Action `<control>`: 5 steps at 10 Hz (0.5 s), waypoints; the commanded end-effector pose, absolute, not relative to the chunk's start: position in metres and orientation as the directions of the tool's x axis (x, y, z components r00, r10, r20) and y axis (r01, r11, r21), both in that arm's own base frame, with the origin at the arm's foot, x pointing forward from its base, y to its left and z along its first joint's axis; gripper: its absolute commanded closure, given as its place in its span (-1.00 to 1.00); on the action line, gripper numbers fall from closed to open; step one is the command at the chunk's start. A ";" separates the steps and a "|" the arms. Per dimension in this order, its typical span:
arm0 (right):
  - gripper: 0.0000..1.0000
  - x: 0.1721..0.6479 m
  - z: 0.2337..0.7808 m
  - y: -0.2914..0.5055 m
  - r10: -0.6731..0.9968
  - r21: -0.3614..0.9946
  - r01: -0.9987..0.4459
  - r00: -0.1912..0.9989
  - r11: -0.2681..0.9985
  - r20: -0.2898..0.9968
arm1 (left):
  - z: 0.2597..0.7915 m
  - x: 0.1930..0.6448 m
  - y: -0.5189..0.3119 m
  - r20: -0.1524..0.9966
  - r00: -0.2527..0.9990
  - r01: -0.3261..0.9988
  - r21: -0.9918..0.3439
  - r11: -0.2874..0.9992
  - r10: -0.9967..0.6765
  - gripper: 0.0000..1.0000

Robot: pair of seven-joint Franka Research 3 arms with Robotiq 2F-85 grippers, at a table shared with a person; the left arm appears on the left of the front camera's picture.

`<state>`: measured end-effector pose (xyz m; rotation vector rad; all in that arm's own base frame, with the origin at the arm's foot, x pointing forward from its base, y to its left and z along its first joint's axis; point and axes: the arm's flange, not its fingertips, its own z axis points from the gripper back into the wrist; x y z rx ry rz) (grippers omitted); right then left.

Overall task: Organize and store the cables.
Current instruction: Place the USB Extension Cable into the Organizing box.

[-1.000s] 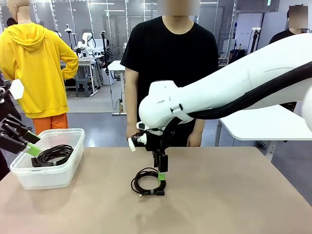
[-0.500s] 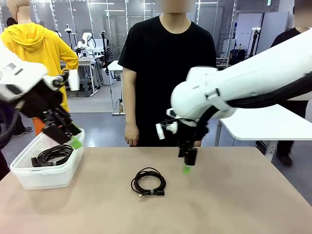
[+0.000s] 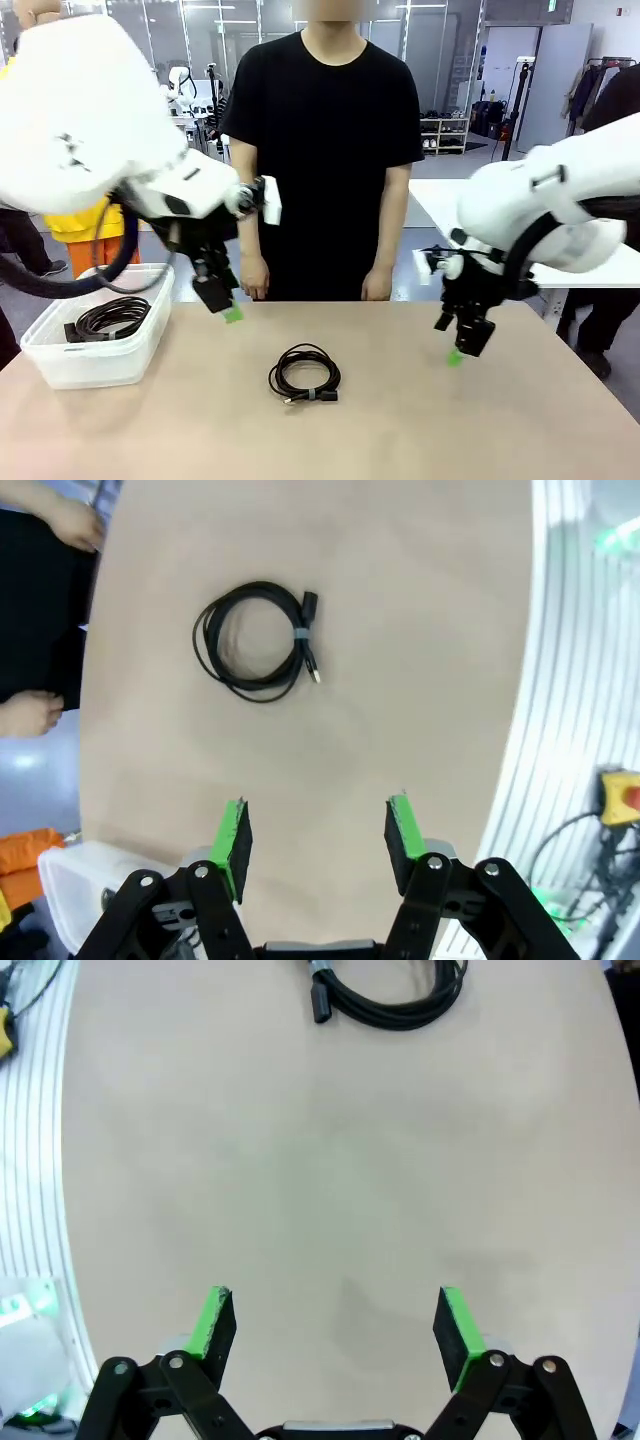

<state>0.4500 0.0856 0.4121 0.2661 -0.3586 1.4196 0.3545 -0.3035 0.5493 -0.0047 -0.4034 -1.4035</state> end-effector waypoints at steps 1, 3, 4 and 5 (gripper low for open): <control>-1.00 0.419 0.404 0.059 0.838 -0.151 -0.958 0.131 0.244 0.529 | 0.529 0.365 -0.339 0.240 0.115 0.943 0.279 0.182 -0.964 -0.38; -1.00 0.399 0.401 0.019 0.738 -0.171 -0.925 0.149 0.339 0.658 | 0.503 0.370 -0.363 0.213 0.097 0.950 0.272 0.155 -0.972 -0.38; -1.00 0.395 0.400 -0.001 0.696 -0.161 -0.911 0.166 0.379 0.698 | 0.494 0.375 -0.364 0.213 0.108 0.947 0.276 0.166 -0.971 -0.38; -1.00 0.392 0.396 -0.017 0.659 -0.135 -0.913 0.169 0.385 0.733 | 0.485 0.384 -0.362 0.213 0.108 0.962 0.224 0.156 -0.971 -0.38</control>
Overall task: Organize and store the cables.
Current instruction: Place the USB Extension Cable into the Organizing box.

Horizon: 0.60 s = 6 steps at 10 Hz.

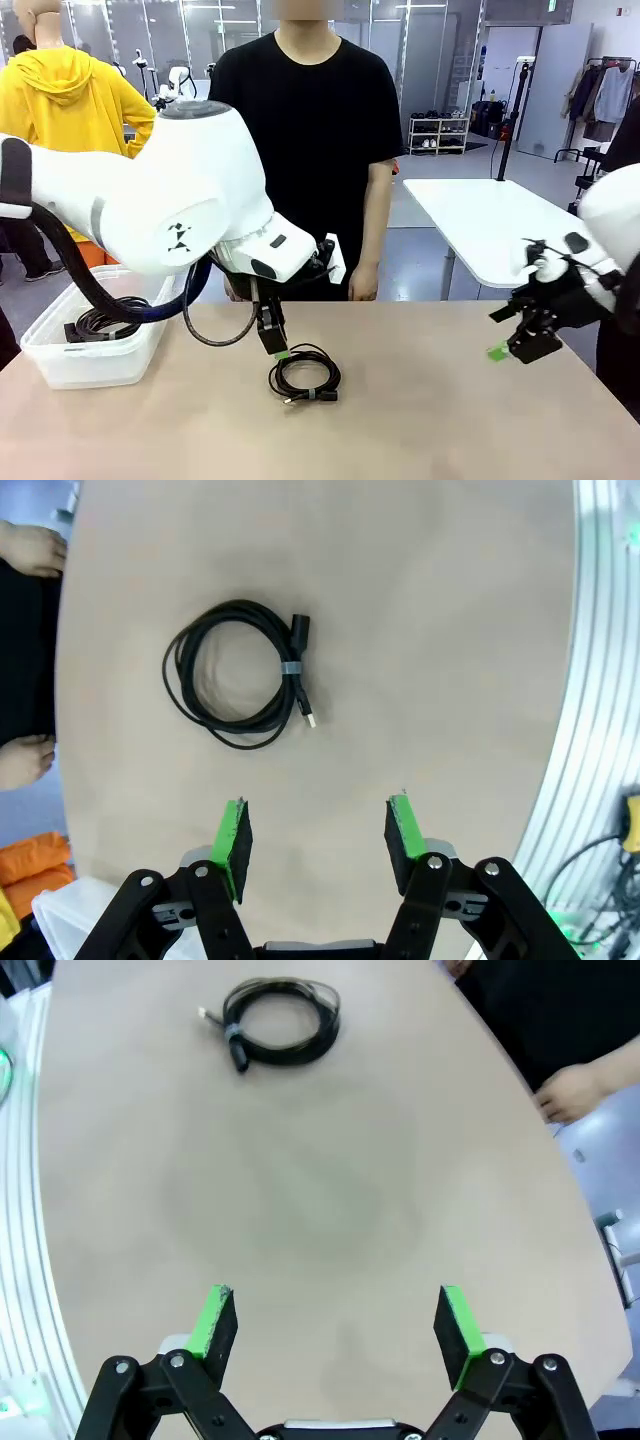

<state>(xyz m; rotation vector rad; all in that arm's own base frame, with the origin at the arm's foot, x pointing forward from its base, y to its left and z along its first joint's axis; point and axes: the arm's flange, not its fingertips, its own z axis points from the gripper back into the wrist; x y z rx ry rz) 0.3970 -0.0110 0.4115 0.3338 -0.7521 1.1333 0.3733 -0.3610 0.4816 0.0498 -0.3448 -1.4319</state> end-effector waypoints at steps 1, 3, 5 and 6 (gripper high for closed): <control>-1.00 0.389 0.392 -0.026 0.634 -0.120 -0.909 0.179 0.400 0.753 | 0.475 0.395 -0.362 0.216 0.116 0.968 0.194 0.159 -0.969 -0.38; -1.00 0.397 0.384 -0.031 0.633 -0.118 -0.908 0.182 0.401 0.752 | 0.471 0.407 -0.354 0.214 0.111 0.968 0.198 0.154 -0.970 -0.38; -1.00 0.395 0.406 -0.033 0.635 -0.116 -0.894 0.210 0.432 0.743 | 0.465 0.392 -0.358 0.195 0.126 0.965 0.206 0.166 -0.973 -0.38; -1.00 0.395 0.406 -0.033 0.635 -0.116 -0.894 0.210 0.432 0.743 | 0.465 0.392 -0.358 0.195 0.126 0.965 0.206 0.166 -0.973 -0.38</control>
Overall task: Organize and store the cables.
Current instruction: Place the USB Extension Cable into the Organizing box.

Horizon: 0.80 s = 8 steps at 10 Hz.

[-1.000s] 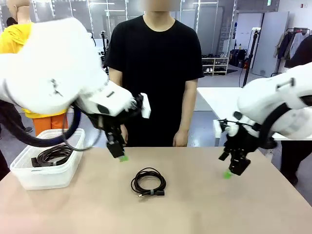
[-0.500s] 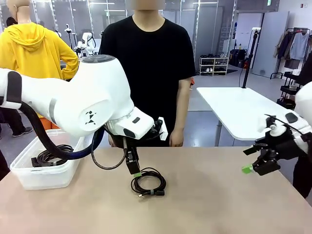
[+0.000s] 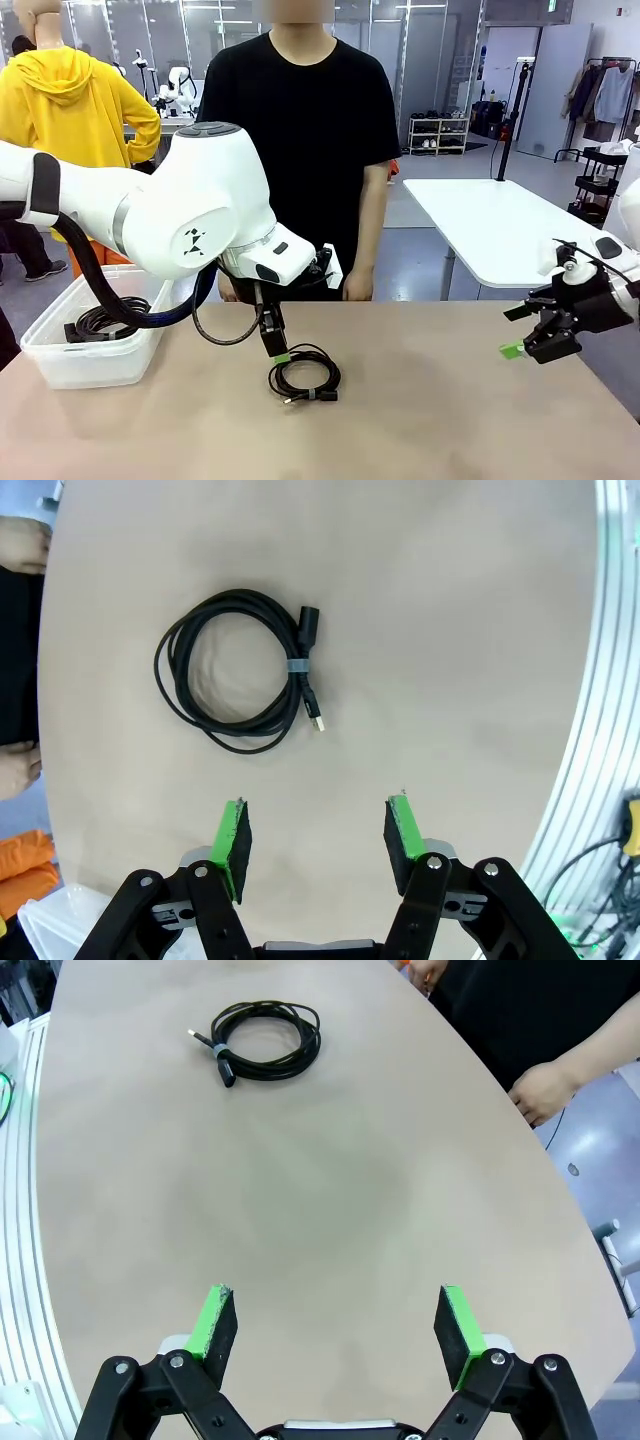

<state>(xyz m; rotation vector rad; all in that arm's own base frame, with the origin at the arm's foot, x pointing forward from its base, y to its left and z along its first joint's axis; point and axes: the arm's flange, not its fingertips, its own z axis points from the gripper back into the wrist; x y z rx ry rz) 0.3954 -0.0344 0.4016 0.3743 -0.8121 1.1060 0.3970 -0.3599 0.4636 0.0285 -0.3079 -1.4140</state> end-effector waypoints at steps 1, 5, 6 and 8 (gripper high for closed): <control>-1.00 0.395 0.406 -0.033 0.635 -0.116 -0.894 0.210 0.432 0.743 | 0.465 0.392 -0.358 0.195 0.126 0.965 0.206 0.166 -0.973 -0.38; -1.00 0.385 0.416 -0.060 0.568 -0.201 -0.879 0.092 0.432 0.818 | 0.449 0.419 -0.392 0.166 0.004 0.969 0.241 0.044 -0.986 -0.38; -1.00 0.380 0.416 -0.077 0.521 -0.178 -0.870 0.102 0.461 0.848 | 0.441 0.430 -0.403 0.137 0.001 0.975 0.219 0.031 -0.991 -0.38; -1.00 0.370 0.416 -0.110 0.394 -0.115 -0.858 0.108 0.500 0.913 | 0.424 0.448 -0.425 0.078 0.018 0.975 0.218 0.035 -0.997 -0.38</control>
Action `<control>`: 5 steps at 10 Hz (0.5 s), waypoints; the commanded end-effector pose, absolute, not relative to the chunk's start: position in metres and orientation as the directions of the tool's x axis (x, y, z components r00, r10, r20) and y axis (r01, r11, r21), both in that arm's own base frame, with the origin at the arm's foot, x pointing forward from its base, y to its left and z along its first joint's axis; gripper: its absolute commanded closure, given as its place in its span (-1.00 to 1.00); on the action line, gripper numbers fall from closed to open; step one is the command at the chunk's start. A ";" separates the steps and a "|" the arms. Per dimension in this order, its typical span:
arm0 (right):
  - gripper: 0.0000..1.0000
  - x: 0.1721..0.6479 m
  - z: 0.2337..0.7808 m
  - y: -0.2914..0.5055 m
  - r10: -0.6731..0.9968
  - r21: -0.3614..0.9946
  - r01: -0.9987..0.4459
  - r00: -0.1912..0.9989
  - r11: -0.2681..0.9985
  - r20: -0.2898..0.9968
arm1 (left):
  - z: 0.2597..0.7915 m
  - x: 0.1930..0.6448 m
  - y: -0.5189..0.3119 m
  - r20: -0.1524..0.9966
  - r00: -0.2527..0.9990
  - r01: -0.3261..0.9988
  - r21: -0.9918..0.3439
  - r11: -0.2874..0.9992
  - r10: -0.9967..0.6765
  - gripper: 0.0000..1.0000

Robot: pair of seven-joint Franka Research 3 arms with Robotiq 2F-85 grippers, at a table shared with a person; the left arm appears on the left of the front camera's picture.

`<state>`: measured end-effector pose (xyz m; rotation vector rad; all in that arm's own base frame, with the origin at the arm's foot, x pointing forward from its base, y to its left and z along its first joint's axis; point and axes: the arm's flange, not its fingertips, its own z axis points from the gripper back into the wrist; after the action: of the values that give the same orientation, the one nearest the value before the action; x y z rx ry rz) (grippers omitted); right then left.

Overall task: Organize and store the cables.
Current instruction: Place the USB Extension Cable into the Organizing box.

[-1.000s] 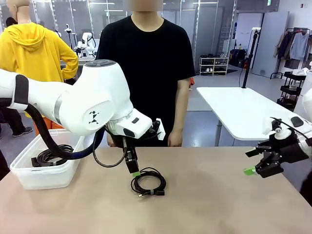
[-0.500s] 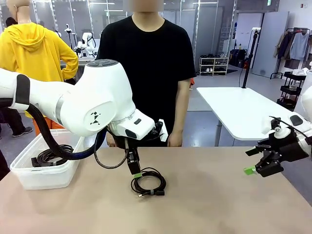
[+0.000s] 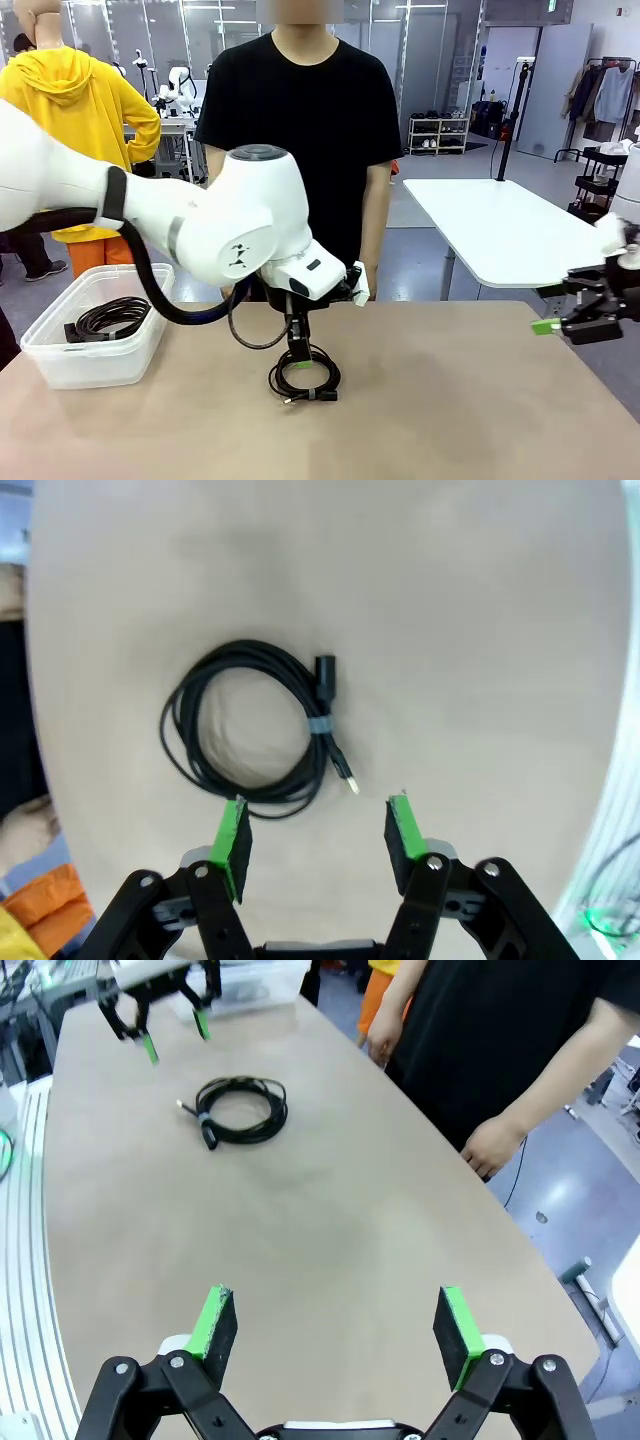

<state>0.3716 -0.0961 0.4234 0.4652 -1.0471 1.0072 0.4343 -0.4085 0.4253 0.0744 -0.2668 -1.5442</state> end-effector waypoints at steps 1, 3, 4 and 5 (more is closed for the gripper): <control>-1.00 0.366 0.415 -0.117 0.393 -0.123 -0.837 0.117 0.533 0.912 | 0.413 0.451 -0.431 0.054 0.014 0.979 0.202 0.024 -0.998 -0.38; -1.00 0.361 0.417 -0.129 0.377 -0.126 -0.819 0.117 0.560 0.919 | 0.395 0.454 -0.435 0.051 0.022 0.985 0.170 0.030 -0.998 -0.38; -1.00 0.356 0.417 -0.135 0.368 -0.131 -0.810 0.110 0.572 0.923 | 0.386 0.454 -0.437 0.055 0.033 0.989 0.145 0.041 -0.998 -0.38; -1.00 0.353 0.416 -0.143 0.358 -0.131 -0.801 0.110 0.584 0.927 | 0.377 0.457 -0.441 0.023 0.047 0.989 0.137 0.050 -0.999 -0.38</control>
<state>0.3531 -0.1414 0.4207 0.4748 -1.1325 0.8903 0.4539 -0.4340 0.3768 0.0759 -0.1577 -1.5461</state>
